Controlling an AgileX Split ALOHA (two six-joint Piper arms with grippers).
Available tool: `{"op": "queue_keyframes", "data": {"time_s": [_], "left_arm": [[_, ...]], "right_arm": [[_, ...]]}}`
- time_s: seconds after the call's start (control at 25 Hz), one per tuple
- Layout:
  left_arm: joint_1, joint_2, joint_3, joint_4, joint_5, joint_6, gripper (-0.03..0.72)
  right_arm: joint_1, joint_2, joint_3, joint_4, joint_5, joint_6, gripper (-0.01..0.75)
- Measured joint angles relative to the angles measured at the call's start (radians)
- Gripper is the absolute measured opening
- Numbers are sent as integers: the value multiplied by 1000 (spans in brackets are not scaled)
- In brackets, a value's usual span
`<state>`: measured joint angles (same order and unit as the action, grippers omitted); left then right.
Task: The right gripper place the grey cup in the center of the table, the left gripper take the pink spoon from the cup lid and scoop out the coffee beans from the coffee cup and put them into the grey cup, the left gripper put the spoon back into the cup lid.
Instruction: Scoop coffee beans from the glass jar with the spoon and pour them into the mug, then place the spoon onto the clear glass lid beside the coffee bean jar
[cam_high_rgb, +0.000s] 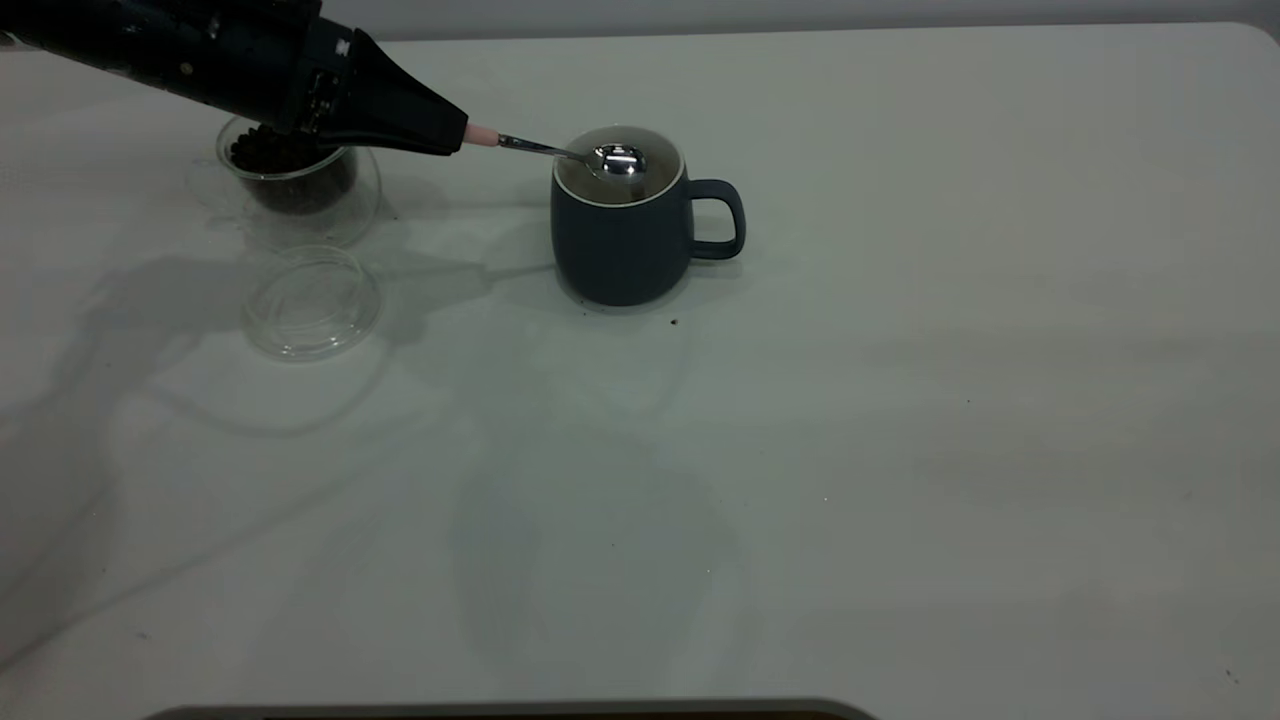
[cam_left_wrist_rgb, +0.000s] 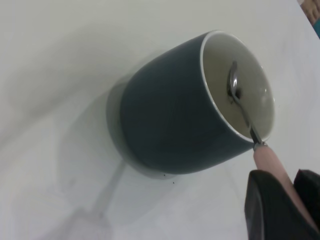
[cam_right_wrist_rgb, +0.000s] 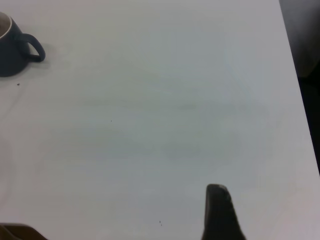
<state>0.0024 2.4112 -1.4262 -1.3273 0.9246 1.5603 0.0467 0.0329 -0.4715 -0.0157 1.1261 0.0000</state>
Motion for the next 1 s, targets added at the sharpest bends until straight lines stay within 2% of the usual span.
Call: {"op": "queue_keyframes", "data": {"time_s": [0.52,0.8,1.0], "left_arm": [[21,-98,0,2,27,-44,122],[151,-225,0,37,224,-239,122],[272,-285,3,253,238,-407,122]], "right_arm": [[0,0,0,0,0,0,506],[0,0,0,0,0,0,506],[0,0,0,0,0,0,506]]}}
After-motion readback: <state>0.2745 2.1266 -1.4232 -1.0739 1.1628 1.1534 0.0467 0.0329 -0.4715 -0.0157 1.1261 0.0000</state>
